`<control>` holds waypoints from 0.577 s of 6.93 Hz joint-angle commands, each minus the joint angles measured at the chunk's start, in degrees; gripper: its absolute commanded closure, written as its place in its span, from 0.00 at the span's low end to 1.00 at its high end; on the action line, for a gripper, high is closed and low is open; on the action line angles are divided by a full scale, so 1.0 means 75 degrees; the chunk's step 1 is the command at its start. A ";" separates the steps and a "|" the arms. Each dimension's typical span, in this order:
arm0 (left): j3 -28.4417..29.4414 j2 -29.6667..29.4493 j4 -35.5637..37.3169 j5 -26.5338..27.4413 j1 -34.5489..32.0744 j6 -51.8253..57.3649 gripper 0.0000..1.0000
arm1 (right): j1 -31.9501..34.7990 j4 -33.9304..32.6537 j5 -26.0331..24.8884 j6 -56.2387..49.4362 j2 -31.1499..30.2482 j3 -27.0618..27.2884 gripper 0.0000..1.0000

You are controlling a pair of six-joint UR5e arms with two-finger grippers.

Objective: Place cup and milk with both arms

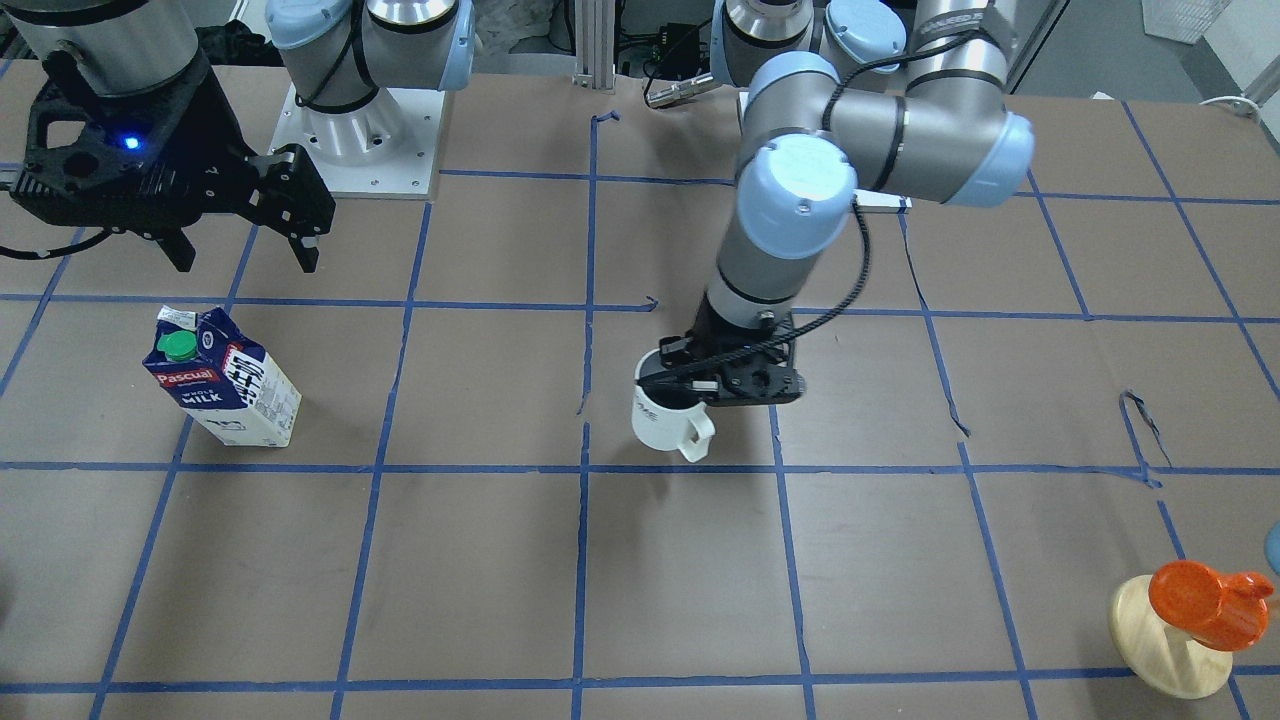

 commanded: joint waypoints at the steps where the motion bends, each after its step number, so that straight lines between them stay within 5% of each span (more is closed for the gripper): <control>1: -0.0399 -0.0213 0.0767 0.0007 -0.0335 -0.0509 0.93 | 0.0002 0.0000 0.0000 0.0000 0.0000 0.0004 0.00; 2: -0.0401 -0.0213 0.0804 -0.0005 -0.0335 -0.0555 0.62 | 0.0002 0.0000 0.0000 0.0000 0.0000 0.0004 0.00; 3: -0.0377 -0.0167 0.0816 -0.0005 -0.0347 -0.0799 0.20 | 0.0002 0.0000 0.0000 0.0000 0.0000 0.0004 0.00; 4: -0.0226 0.0065 0.0828 -0.0028 -0.0231 -0.0709 0.00 | 0.0002 0.0000 0.0000 0.0000 0.0000 0.0004 0.00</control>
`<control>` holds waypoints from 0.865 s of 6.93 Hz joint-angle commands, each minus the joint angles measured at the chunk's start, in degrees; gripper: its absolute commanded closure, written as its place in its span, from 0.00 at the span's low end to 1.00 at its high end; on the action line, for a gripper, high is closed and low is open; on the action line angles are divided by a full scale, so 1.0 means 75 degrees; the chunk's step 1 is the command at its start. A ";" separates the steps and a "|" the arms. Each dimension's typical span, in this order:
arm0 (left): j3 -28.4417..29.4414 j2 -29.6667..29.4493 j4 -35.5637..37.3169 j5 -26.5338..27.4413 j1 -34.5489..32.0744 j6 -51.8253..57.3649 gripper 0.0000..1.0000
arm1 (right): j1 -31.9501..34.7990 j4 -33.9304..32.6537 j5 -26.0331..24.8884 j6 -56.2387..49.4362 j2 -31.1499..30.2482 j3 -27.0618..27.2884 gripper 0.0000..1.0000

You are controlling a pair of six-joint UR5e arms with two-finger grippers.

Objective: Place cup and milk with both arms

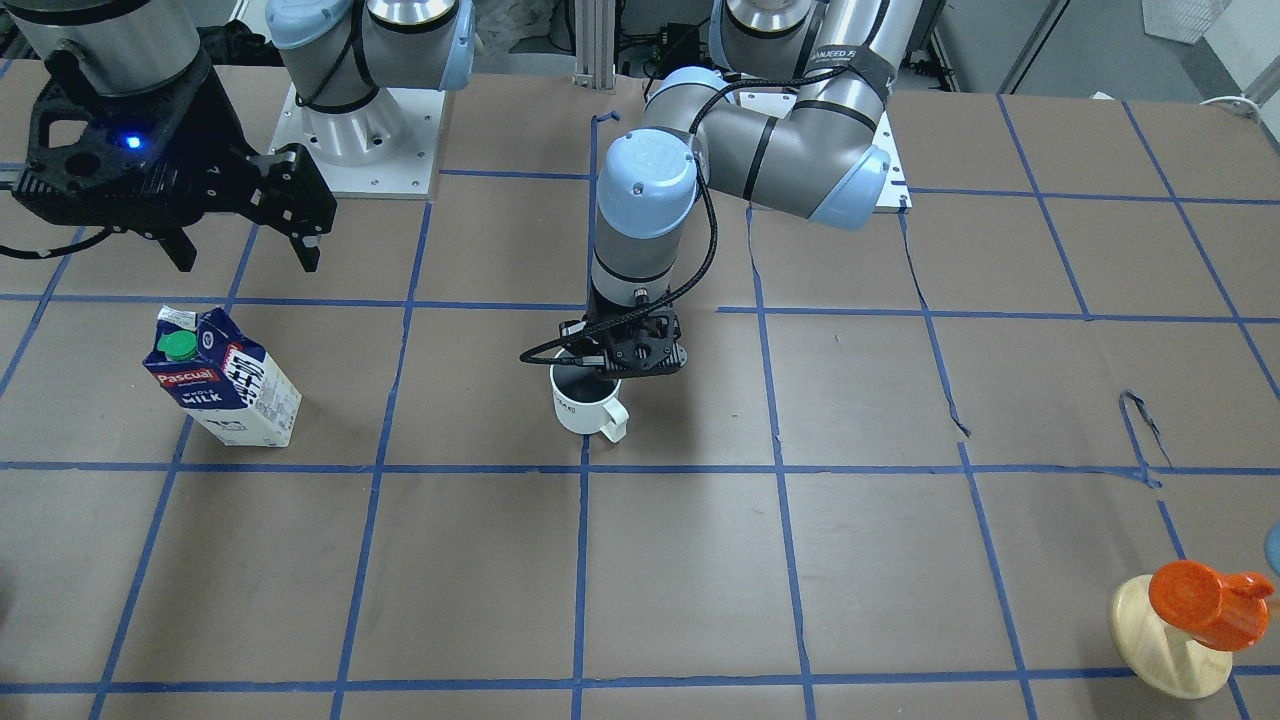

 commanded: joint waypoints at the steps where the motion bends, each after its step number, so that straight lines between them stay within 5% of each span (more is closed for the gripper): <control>1: 0.0533 0.0352 -0.0120 -0.0030 0.0533 0.0102 0.00 | 0.0000 0.0000 0.0000 0.0000 0.0000 0.0000 0.00; 4: 0.1460 0.1160 -0.1948 -0.0230 0.2604 0.3769 0.00 | 0.0000 0.0000 0.0000 0.0000 0.0000 0.0000 0.00; 6: 0.2570 0.1571 -0.3989 -0.0195 0.3535 0.4754 0.00 | 0.0000 0.0000 0.0000 0.0000 0.0000 0.0000 0.00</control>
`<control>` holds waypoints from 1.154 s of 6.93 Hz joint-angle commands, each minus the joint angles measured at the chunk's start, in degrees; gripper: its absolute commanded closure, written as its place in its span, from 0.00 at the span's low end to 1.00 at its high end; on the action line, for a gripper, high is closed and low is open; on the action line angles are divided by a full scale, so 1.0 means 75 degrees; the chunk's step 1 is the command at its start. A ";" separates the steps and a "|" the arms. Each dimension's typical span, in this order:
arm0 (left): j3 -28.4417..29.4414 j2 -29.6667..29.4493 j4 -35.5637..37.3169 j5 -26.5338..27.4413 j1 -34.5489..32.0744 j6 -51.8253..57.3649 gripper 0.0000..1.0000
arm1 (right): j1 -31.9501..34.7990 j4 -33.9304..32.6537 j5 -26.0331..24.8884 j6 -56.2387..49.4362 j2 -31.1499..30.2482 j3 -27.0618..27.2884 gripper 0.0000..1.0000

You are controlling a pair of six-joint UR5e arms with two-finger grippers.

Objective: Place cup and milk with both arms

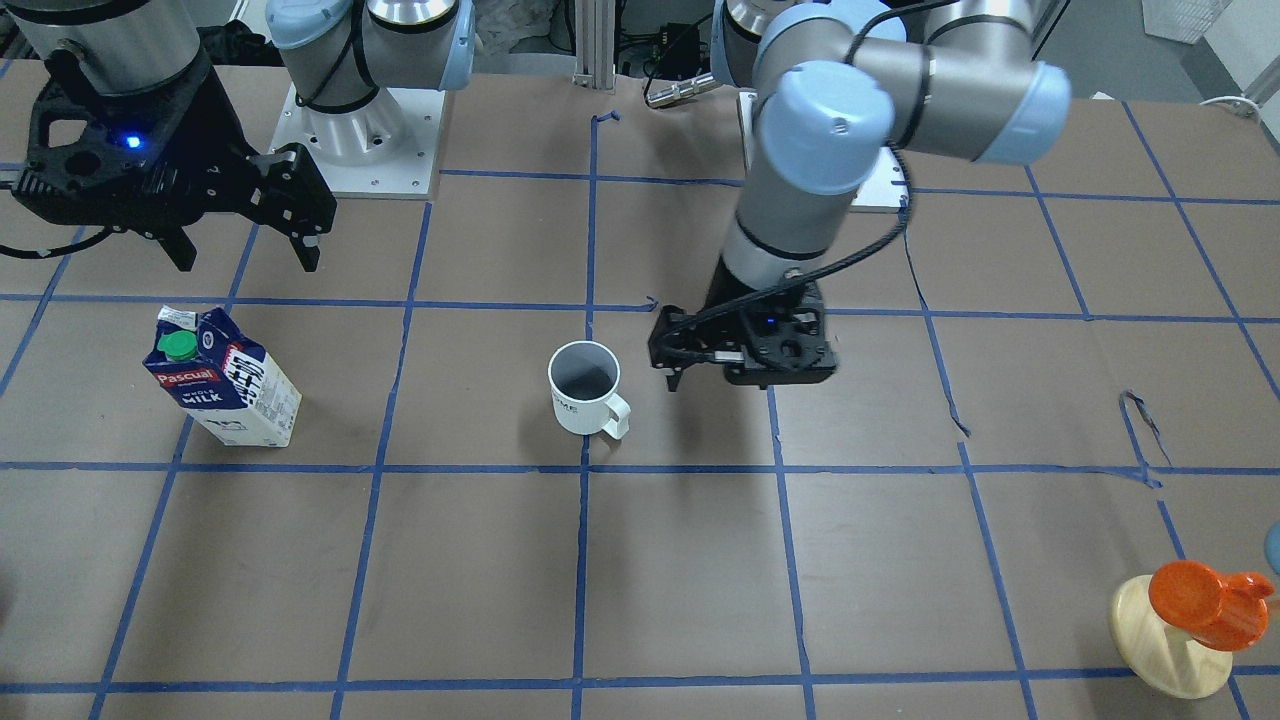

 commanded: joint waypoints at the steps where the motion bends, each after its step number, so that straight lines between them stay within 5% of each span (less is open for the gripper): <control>1: 0.1112 0.0457 -0.1664 0.0466 0.0519 0.0540 0.00 | 0.0000 0.0000 0.0000 0.0000 0.0000 0.0000 0.00; 3: 0.1339 0.1043 -0.1974 0.0482 0.0473 0.0378 0.00 | 0.0000 0.0000 0.0000 0.0000 0.0000 0.0000 0.00; 8: 0.1081 0.1104 -0.1856 0.0482 0.0473 0.0447 0.00 | -0.0023 0.0023 0.0035 0.0012 0.0012 0.0105 0.00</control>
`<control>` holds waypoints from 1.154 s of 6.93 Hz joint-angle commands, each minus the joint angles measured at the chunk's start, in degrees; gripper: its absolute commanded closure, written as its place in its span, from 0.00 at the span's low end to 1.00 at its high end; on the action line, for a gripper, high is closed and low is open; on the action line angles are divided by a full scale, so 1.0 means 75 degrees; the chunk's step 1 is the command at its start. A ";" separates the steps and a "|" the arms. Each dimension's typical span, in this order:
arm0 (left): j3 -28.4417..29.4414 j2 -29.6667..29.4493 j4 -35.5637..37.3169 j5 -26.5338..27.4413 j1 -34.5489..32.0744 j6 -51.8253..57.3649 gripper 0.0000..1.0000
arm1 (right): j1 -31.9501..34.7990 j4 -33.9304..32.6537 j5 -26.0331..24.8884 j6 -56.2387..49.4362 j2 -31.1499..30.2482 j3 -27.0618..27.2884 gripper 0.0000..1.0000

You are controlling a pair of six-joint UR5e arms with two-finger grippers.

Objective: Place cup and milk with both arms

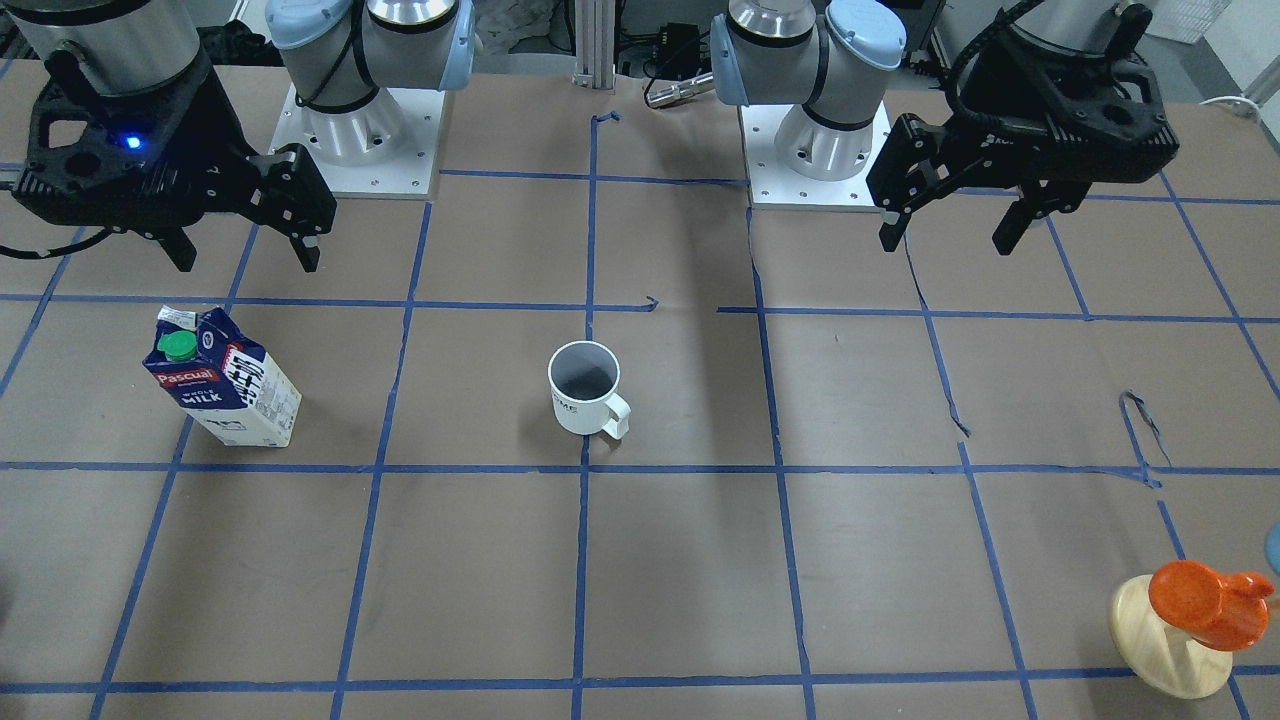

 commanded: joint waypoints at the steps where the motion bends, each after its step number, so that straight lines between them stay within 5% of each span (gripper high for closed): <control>1: -0.0018 -0.0015 0.0043 -0.0034 0.0000 -0.0099 0.00 | -0.0087 0.0012 -0.0025 -0.0089 0.0009 0.0420 0.00; 3: 0.0005 -0.0015 0.0032 -0.0012 0.0000 -0.0077 0.00 | -0.0564 -0.0082 -0.0153 -0.0989 -0.0003 0.0751 0.00; 5: -0.0018 -0.0038 0.0043 -0.0023 0.0000 -0.0088 0.00 | -0.2190 -0.0384 -0.0050 -0.1717 0.0044 0.1334 0.00; 8: -0.0018 -0.0074 0.0266 -0.0023 -0.0012 -0.0053 0.00 | -0.2267 -0.2012 -0.0037 -0.1778 0.0618 0.2388 0.00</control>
